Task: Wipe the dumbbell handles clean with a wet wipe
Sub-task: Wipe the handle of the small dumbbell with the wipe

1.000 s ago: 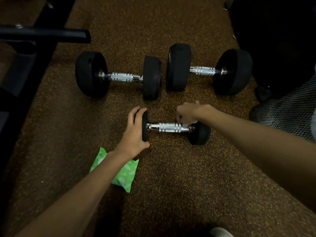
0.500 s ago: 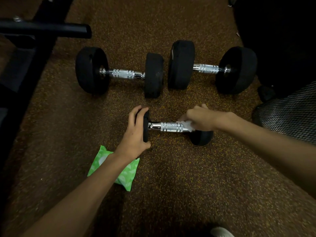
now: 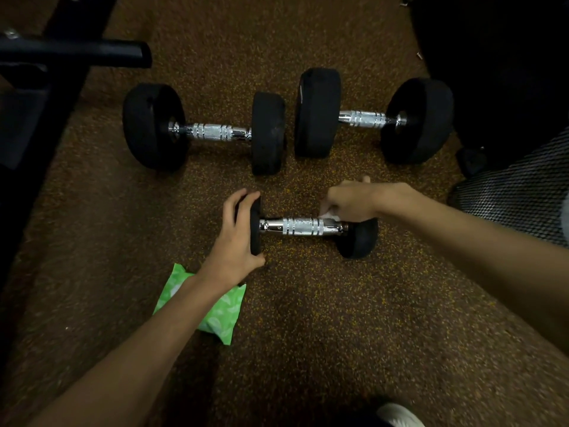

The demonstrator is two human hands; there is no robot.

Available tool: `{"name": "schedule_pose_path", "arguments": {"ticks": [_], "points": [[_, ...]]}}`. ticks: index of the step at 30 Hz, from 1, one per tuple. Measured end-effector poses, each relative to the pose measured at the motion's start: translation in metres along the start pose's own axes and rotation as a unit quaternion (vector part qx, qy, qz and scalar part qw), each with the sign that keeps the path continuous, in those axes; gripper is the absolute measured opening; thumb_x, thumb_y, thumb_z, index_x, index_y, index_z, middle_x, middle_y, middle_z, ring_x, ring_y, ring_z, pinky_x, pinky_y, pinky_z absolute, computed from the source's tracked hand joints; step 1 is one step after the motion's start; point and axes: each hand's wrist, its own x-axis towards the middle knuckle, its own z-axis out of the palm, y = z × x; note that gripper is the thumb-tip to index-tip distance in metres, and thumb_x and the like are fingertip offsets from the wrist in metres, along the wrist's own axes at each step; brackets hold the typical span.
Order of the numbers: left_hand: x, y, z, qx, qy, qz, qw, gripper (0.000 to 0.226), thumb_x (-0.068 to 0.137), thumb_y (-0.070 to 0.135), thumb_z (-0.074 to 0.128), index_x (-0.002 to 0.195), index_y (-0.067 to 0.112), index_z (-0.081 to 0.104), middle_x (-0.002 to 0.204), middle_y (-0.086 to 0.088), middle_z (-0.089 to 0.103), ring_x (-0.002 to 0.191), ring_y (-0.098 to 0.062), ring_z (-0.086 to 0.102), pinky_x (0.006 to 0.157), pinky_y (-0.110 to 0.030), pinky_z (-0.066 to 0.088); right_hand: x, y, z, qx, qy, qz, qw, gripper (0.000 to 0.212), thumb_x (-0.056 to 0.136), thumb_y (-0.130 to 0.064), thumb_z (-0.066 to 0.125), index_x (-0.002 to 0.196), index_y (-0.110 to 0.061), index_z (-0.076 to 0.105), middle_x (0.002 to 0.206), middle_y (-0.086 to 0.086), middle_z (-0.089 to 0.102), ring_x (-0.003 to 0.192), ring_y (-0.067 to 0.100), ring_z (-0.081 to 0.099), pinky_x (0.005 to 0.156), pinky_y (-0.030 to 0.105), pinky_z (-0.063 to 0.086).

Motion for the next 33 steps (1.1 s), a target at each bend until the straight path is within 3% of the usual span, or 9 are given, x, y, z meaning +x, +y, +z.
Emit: {"name": "schedule_pose_path", "arguments": {"ticks": [2, 6, 9, 12, 18, 22, 26, 30, 33], "points": [[0.000, 0.000, 0.000, -0.002, 0.000, -0.003, 1.000, 0.105, 0.058, -0.002, 0.081, 0.144, 0.021, 0.024, 0.147, 0.000, 0.010, 0.128, -0.004, 0.018, 0.100, -0.018, 0.034, -0.001, -0.004, -0.006, -0.021, -0.016, 0.000, 1.000, 0.035, 0.098, -0.014, 0.039, 0.120, -0.030, 0.061, 0.122, -0.005, 0.059, 0.124, 0.021, 0.043, 0.104, 0.059, 0.021], [0.004, 0.000, 0.000, -0.004, -0.001, -0.010, 1.000, 0.105, 0.057, -0.001, 0.081, 0.144, 0.019, 0.024, 0.146, -0.002, 0.011, 0.128, -0.007, 0.019, 0.099, -0.023, 0.037, 0.015, -0.011, -0.011, -0.029, -0.086, 0.011, 0.996, 0.023, 0.091, -0.005, 0.042, 0.084, -0.018, 0.060, 0.078, -0.007, 0.052, 0.092, 0.022, 0.052, 0.079, 0.036, 0.041], [0.004, 0.001, 0.000, -0.003, 0.003, -0.010, 1.000, 0.105, 0.056, 0.000, 0.081, 0.143, 0.019, 0.025, 0.146, -0.003, 0.012, 0.129, -0.008, 0.020, 0.100, -0.023, 0.036, 0.021, -0.017, -0.003, -0.015, -0.068, 0.028, 0.997, 0.019, 0.095, -0.007, 0.038, 0.089, -0.009, 0.055, 0.090, 0.003, 0.052, 0.100, 0.026, 0.052, 0.088, 0.040, 0.042], [0.004, 0.002, -0.001, -0.013, 0.002, -0.018, 1.000, 0.106, 0.056, -0.001, 0.081, 0.144, 0.021, 0.025, 0.146, 0.000, 0.011, 0.132, -0.012, 0.022, 0.101, -0.026, 0.038, 0.013, -0.014, 0.011, -0.008, 0.011, 0.027, 1.000, 0.021, 0.096, -0.007, 0.038, 0.095, -0.011, 0.058, 0.099, 0.005, 0.055, 0.121, 0.026, 0.044, 0.107, 0.055, 0.022], [0.005, 0.005, -0.002, -0.027, -0.002, -0.030, 0.999, 0.108, 0.055, -0.004, 0.081, 0.144, 0.021, 0.025, 0.147, 0.000, 0.011, 0.128, -0.007, 0.020, 0.098, -0.023, 0.039, -0.011, -0.007, 0.031, -0.009, 0.144, 0.002, 0.990, 0.034, 0.094, -0.006, 0.046, 0.125, -0.015, 0.058, 0.111, 0.005, 0.059, 0.116, 0.023, 0.047, 0.108, 0.046, 0.020], [0.004, 0.007, -0.003, -0.023, -0.005, -0.032, 0.999, 0.108, 0.055, -0.004, 0.081, 0.143, 0.021, 0.025, 0.148, -0.002, 0.011, 0.127, -0.006, 0.018, 0.099, -0.023, 0.035, -0.021, -0.004, 0.029, -0.024, 0.137, -0.016, 0.990, 0.034, 0.090, -0.007, 0.056, 0.123, -0.017, 0.059, 0.114, 0.003, 0.060, 0.118, 0.024, 0.048, 0.110, 0.051, 0.020], [0.007, 0.008, -0.005, -0.022, -0.008, -0.033, 0.999, 0.107, 0.055, -0.004, 0.081, 0.143, 0.020, 0.026, 0.147, -0.003, 0.012, 0.126, -0.005, 0.018, 0.098, -0.019, 0.032, -0.018, -0.015, 0.015, -0.007, 0.111, 0.018, 0.994, 0.023, 0.092, -0.011, 0.050, 0.113, -0.012, 0.060, 0.100, 0.003, 0.057, 0.116, 0.025, 0.050, 0.111, 0.055, 0.014], [0.007, 0.008, -0.004, -0.015, -0.008, -0.032, 0.999, 0.108, 0.054, -0.004, 0.083, 0.143, 0.019, 0.026, 0.148, -0.005, 0.012, 0.126, -0.006, 0.019, 0.097, -0.018, 0.032, -0.007, -0.029, 0.010, 0.015, 0.085, 0.085, 0.993, 0.023, 0.095, -0.017, 0.048, 0.116, -0.011, 0.054, 0.119, 0.011, 0.054, 0.123, 0.028, 0.044, 0.110, 0.058, 0.014], [0.005, 0.010, -0.005, -0.013, -0.007, -0.035, 0.999, 0.107, 0.055, -0.003, 0.083, 0.143, 0.020, 0.026, 0.148, -0.005, 0.011, 0.126, -0.005, 0.018, 0.098, -0.018, 0.031, -0.011, -0.041, 0.024, -0.044, 0.136, 0.103, 0.984, 0.020, 0.094, -0.016, 0.047, 0.113, -0.011, 0.054, 0.115, 0.010, 0.057, 0.113, 0.029, 0.053, 0.110, 0.055, 0.017]]}}
